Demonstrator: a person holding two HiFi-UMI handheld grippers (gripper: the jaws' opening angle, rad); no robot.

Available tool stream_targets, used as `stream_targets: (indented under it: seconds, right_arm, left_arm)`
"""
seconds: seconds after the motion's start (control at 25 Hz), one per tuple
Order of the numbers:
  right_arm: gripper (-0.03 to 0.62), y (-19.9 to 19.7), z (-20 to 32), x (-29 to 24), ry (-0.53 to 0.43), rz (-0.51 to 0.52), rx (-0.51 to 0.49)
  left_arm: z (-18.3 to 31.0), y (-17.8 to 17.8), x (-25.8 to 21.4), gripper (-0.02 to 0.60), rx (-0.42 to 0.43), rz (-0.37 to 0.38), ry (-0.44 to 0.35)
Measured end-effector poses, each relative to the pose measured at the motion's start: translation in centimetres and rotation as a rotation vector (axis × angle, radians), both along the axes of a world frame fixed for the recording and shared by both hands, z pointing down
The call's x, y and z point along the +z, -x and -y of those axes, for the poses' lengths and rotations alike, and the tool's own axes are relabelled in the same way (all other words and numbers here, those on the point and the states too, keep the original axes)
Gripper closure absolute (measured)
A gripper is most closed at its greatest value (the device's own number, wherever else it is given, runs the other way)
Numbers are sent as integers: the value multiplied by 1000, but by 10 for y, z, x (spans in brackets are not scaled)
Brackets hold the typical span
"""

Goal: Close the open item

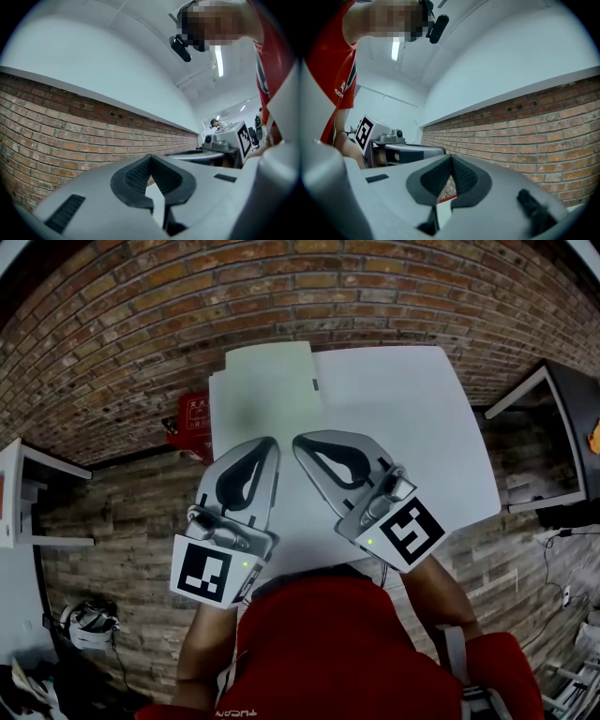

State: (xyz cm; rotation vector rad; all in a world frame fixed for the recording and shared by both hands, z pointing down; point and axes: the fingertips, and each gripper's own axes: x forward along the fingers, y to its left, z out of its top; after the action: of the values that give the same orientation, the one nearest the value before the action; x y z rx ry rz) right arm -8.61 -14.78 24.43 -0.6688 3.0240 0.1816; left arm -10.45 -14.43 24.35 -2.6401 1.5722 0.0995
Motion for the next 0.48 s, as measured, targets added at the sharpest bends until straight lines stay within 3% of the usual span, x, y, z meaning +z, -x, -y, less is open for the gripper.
stream_targets:
  seconds: [0.48]
  right_arm:
    - [563, 2, -3, 3, 1, -16, 3]
  left_arm:
    - [-3, 0, 4, 569, 4, 3, 5]
